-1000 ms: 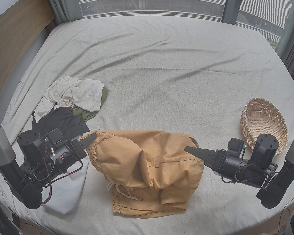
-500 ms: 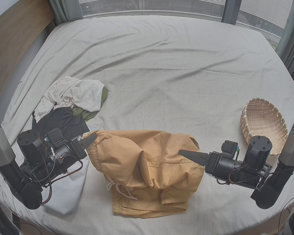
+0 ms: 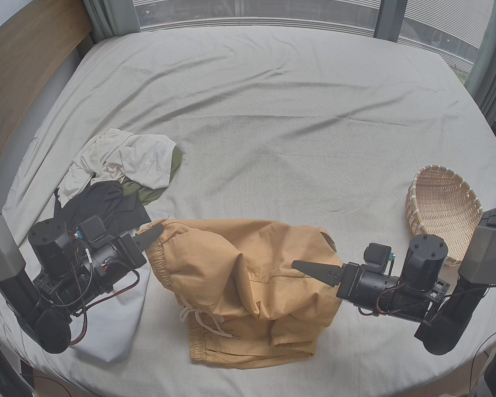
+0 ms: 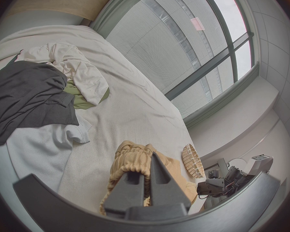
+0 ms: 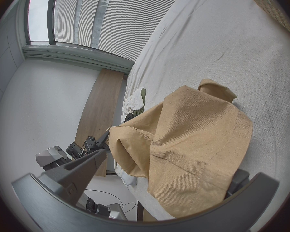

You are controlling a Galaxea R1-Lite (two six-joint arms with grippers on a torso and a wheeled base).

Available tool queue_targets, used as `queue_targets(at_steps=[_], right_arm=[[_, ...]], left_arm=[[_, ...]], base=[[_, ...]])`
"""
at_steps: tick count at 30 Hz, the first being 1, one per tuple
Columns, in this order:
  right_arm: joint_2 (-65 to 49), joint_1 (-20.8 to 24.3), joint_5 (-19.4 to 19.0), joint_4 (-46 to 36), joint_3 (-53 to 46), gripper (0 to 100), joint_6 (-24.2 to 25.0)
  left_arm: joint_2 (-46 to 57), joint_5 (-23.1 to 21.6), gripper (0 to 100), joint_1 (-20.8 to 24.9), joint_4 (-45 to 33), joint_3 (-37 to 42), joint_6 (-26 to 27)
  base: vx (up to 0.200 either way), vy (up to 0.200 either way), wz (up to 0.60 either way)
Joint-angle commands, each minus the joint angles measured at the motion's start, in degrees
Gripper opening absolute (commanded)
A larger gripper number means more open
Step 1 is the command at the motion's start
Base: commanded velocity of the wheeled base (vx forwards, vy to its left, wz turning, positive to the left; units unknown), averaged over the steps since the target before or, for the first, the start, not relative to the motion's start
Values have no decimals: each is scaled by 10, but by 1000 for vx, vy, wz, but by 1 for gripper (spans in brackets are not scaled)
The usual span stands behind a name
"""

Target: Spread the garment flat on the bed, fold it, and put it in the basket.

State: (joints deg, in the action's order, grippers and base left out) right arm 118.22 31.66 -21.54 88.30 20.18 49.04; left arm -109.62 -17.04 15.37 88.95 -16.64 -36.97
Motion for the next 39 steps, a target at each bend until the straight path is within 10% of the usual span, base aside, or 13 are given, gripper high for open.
queue_targets(at_steps=[1,5,6,39], right_arm=[[3,0,1,0,2,100,0],[4,-1,3,0,4,100,1],[4,-1,3,0,4,0,1],[-64,-27,3,-1,-6,0,-21]], left_arm=[[0,0,0,0,2,-1,0],[0,0,0,1,2,-1,0],[0,0,0,1,2,-1,0],[1,2,0,1,2,-51,-1]], base=[[0,0,0],[0,0,0],[0,0,0],[0,0,0]])
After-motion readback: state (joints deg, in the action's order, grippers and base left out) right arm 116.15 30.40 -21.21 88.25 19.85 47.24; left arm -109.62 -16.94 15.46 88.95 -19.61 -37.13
